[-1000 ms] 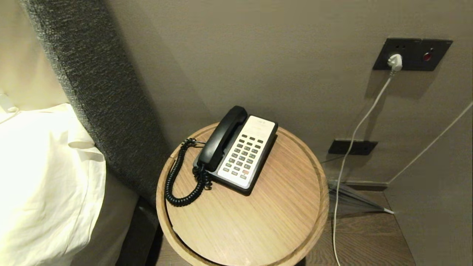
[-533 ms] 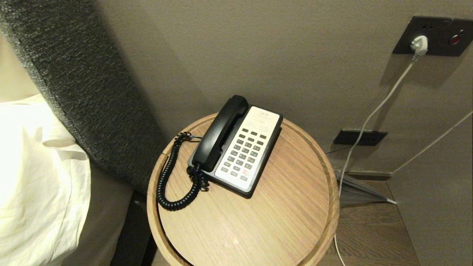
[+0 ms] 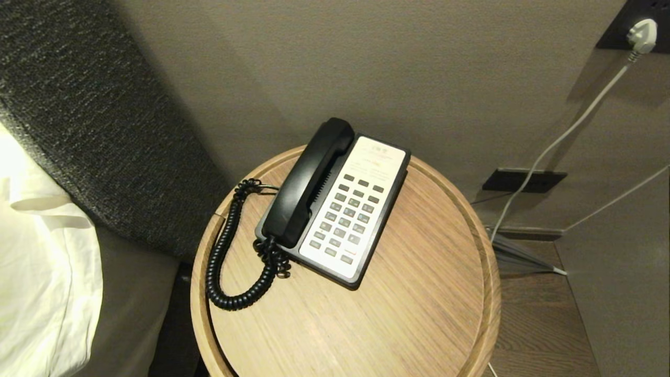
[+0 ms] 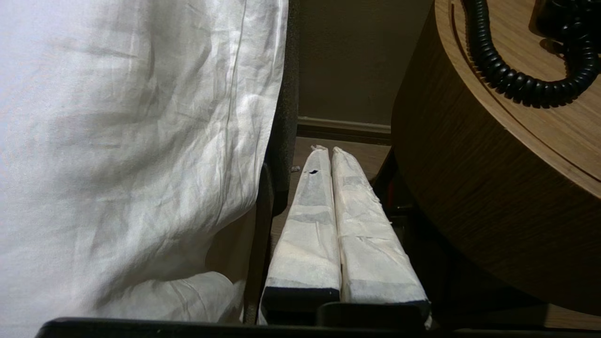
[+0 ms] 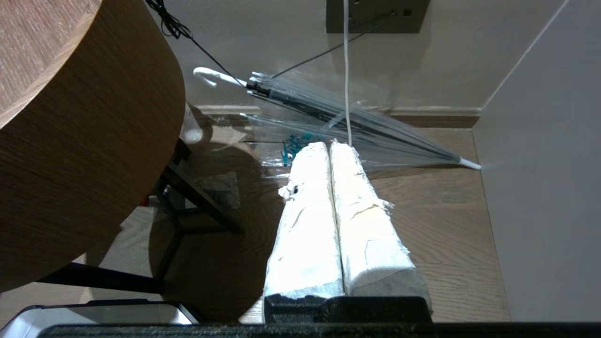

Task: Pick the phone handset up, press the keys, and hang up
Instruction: Pick up the desk phone handset

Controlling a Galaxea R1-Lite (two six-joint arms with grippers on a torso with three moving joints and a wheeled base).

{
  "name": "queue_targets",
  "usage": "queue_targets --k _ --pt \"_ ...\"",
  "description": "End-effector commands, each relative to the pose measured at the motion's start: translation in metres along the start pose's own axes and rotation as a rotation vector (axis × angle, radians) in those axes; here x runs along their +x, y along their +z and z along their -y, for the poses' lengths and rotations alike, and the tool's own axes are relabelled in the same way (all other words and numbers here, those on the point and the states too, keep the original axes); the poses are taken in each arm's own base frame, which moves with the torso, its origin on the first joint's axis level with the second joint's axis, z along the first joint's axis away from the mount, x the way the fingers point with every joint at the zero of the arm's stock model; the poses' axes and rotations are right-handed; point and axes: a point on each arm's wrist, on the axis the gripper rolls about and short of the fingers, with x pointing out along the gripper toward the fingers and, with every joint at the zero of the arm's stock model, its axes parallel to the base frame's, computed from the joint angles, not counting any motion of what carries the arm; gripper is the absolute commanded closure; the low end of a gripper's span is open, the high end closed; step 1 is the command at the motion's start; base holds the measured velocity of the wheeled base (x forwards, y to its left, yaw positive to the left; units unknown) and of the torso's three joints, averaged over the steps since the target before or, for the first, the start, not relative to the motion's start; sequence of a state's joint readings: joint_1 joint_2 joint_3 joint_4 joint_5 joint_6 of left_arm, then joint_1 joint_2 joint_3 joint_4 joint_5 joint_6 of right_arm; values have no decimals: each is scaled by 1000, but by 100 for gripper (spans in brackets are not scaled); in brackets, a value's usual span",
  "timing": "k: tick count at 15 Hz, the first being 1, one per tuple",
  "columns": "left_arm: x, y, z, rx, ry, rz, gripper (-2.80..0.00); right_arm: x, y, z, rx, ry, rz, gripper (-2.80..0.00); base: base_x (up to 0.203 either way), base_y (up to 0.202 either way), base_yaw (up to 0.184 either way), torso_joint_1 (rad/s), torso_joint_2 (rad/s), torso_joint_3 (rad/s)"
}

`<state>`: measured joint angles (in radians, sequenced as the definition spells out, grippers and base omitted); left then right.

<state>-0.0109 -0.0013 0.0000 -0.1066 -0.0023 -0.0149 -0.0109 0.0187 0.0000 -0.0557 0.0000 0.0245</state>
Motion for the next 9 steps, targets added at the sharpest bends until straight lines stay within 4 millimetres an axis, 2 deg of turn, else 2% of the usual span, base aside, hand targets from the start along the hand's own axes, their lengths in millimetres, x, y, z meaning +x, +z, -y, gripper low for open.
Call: queue_targets --k 1,7,9 --pt "2 -11 0 -1 0 -40 0 1 -6 0 0 0 -19 0 0 0 0 -2 0 -53" --pt "2 -10 0 14 0 -41 0 1 -6 0 1 0 -18 0 0 0 0 0 0 -5" --pt "-4 19 1 27 -36 6 0 1 -6 0 0 0 -19 0 0 0 0 0 0 0"
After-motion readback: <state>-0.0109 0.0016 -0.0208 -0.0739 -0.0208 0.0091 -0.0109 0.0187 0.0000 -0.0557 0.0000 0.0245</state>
